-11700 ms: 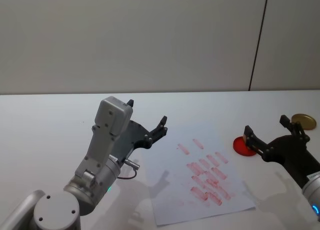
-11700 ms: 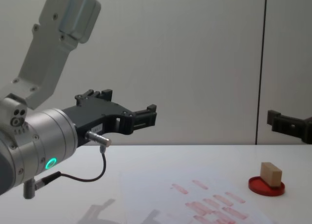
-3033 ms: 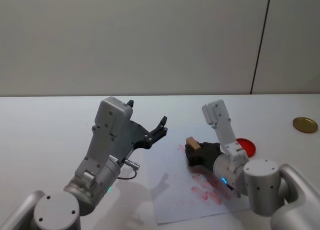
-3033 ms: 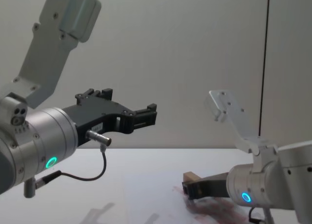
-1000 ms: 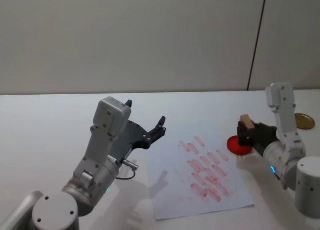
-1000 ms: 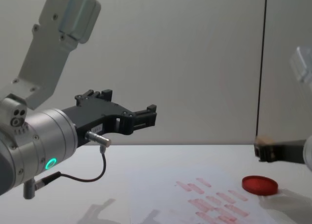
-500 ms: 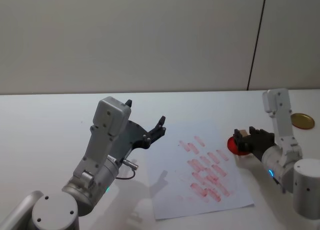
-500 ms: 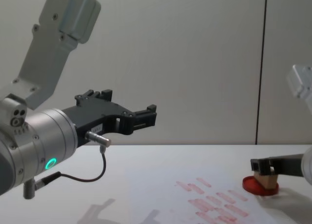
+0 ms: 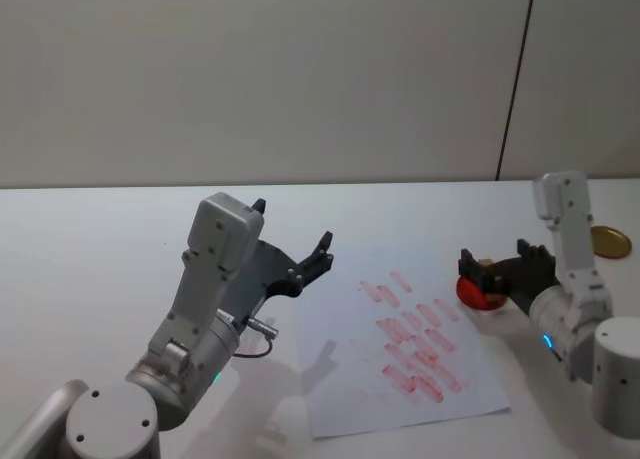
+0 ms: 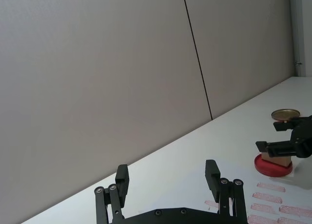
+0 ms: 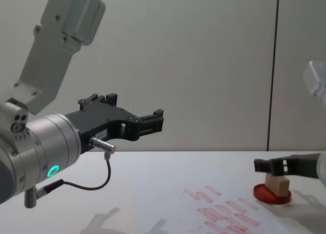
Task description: Use the one hand to pick up the stamp and affix it onto the A4 paper.
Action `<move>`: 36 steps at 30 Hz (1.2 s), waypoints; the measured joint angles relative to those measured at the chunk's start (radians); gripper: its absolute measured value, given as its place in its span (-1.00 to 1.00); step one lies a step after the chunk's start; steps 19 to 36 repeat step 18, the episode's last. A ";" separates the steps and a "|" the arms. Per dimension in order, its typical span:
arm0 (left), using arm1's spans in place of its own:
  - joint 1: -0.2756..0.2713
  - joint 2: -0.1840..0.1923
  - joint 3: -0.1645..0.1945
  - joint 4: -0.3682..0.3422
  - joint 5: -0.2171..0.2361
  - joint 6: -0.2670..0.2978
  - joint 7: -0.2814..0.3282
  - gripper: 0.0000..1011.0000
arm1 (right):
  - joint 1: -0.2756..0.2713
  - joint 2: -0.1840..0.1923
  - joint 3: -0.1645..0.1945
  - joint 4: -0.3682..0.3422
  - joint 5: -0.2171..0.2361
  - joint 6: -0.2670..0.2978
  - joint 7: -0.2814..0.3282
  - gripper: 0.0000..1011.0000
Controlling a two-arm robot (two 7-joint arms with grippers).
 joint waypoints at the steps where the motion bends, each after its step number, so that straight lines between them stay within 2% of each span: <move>1: 0.000 0.000 0.000 0.000 0.000 0.000 0.000 0.96 | -0.002 0.001 0.000 -0.006 -0.001 -0.004 -0.001 0.72; 4: 0.000 0.000 0.000 0.000 0.000 0.000 0.000 0.96 | -0.016 0.007 0.002 -0.033 -0.007 -0.023 -0.005 0.91; 7: 0.000 0.000 0.000 0.000 0.000 0.000 0.000 0.96 | -0.030 0.013 0.003 -0.059 -0.013 -0.038 -0.009 0.98; 18: 0.000 0.000 0.000 0.000 0.000 0.000 0.000 0.96 | -0.087 0.041 0.013 -0.167 -0.032 -0.082 -0.025 0.98; 36: 0.000 0.000 0.000 0.000 0.000 0.000 0.000 0.96 | -0.087 0.041 0.013 -0.167 -0.032 -0.082 -0.025 0.98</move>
